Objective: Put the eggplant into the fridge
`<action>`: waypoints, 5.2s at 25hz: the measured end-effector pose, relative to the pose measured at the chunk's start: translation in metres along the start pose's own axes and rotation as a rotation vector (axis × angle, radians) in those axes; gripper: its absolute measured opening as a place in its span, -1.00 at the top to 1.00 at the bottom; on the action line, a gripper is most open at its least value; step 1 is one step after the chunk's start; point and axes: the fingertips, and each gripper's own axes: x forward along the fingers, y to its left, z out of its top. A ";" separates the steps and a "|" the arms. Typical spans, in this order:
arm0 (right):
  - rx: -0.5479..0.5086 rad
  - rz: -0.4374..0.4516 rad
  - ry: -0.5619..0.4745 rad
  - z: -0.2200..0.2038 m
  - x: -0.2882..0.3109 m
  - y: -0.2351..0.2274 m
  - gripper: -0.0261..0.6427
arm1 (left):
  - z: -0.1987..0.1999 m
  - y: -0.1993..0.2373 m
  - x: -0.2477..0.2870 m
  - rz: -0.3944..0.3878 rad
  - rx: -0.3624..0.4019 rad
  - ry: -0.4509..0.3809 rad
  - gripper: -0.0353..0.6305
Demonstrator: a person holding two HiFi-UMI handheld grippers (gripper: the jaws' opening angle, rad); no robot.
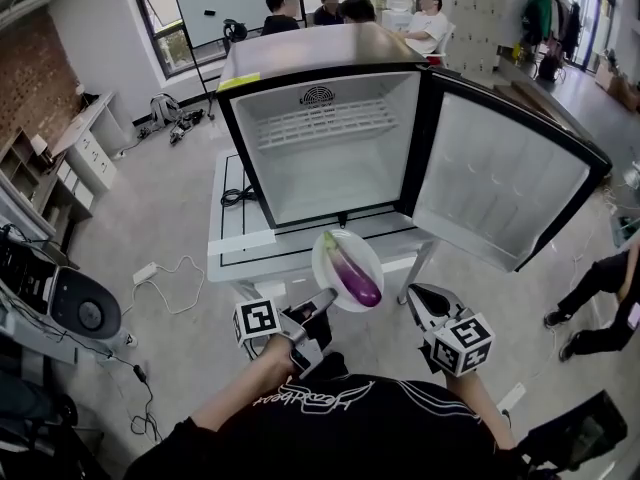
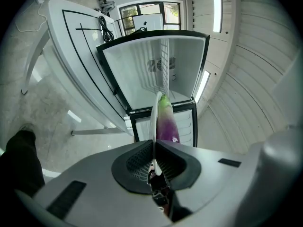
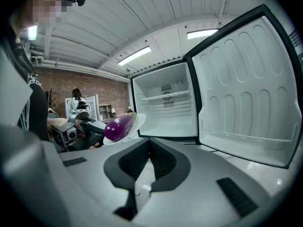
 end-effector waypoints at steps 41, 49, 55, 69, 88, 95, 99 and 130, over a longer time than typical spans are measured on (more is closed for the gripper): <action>0.119 -0.200 0.042 0.038 0.129 -0.122 0.90 | 0.186 0.054 0.183 0.157 0.041 0.182 0.82; 0.144 -0.262 0.056 0.036 0.122 -0.132 0.90 | 0.212 0.073 0.217 0.214 0.073 0.186 0.82; 0.157 -0.302 0.057 0.031 0.114 -0.144 0.90 | 0.230 0.093 0.240 0.260 0.089 0.171 0.82; 0.157 -0.268 0.049 0.033 0.130 -0.151 0.90 | 0.255 0.123 0.260 0.355 0.065 0.140 0.82; 0.105 -0.296 0.012 0.054 0.125 -0.160 0.90 | 0.266 0.138 0.261 0.457 0.059 0.136 0.57; 0.122 -0.299 -0.004 0.057 0.116 -0.163 0.90 | 0.253 0.121 0.246 0.450 0.130 0.155 0.49; 0.137 -0.269 -0.012 0.057 0.112 -0.157 0.90 | 0.233 0.101 0.227 0.406 0.287 0.171 0.49; 0.079 0.161 0.024 -0.025 -0.021 0.014 0.90 | -0.073 -0.061 0.067 -0.207 1.004 0.432 0.87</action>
